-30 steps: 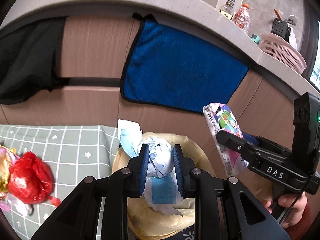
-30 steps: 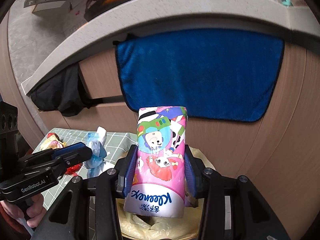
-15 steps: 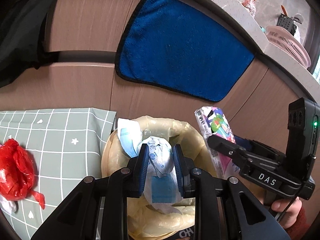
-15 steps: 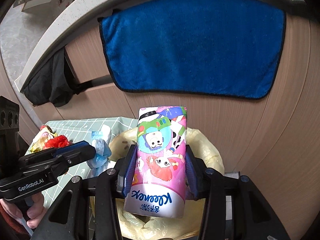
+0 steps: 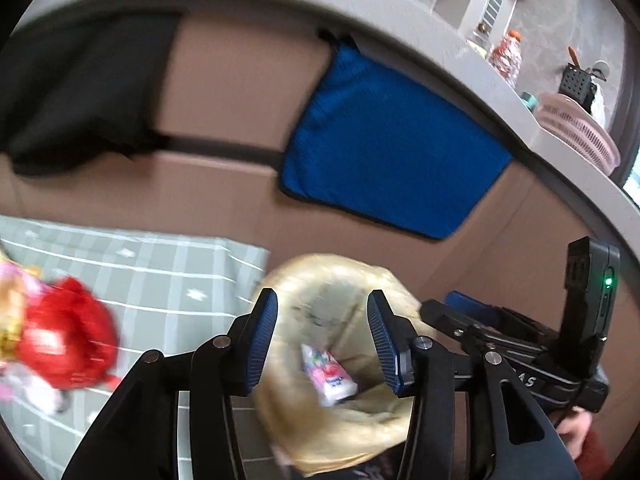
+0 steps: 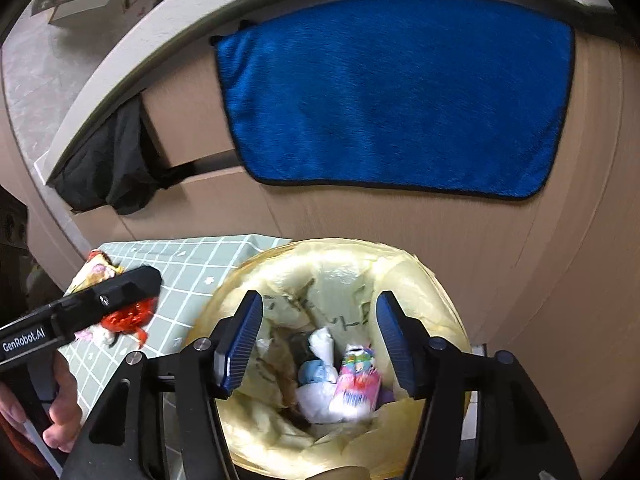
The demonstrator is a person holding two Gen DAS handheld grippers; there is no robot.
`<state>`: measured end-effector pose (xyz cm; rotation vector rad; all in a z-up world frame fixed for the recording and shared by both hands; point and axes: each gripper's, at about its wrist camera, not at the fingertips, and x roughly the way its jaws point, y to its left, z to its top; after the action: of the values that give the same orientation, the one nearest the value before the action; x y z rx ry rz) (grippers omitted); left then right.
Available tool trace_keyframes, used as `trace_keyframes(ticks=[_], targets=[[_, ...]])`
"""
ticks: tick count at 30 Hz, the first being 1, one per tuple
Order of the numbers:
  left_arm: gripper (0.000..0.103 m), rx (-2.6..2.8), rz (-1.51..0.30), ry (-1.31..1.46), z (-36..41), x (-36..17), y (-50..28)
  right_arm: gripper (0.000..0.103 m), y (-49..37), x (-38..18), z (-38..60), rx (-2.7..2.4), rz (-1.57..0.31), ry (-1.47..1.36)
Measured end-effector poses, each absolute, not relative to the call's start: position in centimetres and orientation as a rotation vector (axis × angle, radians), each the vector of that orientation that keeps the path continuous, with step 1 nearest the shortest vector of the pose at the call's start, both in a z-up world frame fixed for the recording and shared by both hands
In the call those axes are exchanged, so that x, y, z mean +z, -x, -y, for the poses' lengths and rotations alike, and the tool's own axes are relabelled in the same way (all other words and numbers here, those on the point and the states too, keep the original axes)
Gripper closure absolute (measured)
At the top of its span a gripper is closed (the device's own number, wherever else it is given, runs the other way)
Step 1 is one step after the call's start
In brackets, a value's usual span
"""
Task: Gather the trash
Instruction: 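Grasp the red plastic bag with the right gripper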
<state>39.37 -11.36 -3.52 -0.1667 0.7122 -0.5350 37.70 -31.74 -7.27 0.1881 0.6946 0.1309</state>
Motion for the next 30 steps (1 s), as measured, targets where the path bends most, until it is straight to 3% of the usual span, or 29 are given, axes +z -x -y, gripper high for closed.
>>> trace_keyframes(ticks=[6,14,22,30], targets=[[0.055,-0.374,-0.597,0.086,6.4,-1.1,-36.7,0.046,-37.6,-5.9,28.1,0.2,-0.676,-0.143],[0.055,-0.205,-0.528,0.202,-4.5,0.4,-34.6,0.046,-38.6,-4.4,21.2,0.331,-0.657,-0.085],[0.055,-0.011,-0.563,0.421,-16.1,-2.0,-34.0,0.046,-39.9,-4.4,13.5,0.452,-0.664,-0.016],[0.055,-0.009,-0.617,0.479,-19.3,-4.9,-34.5,0.046,-41.4,-6.3,8.9,0.524,-0.705,0.029]])
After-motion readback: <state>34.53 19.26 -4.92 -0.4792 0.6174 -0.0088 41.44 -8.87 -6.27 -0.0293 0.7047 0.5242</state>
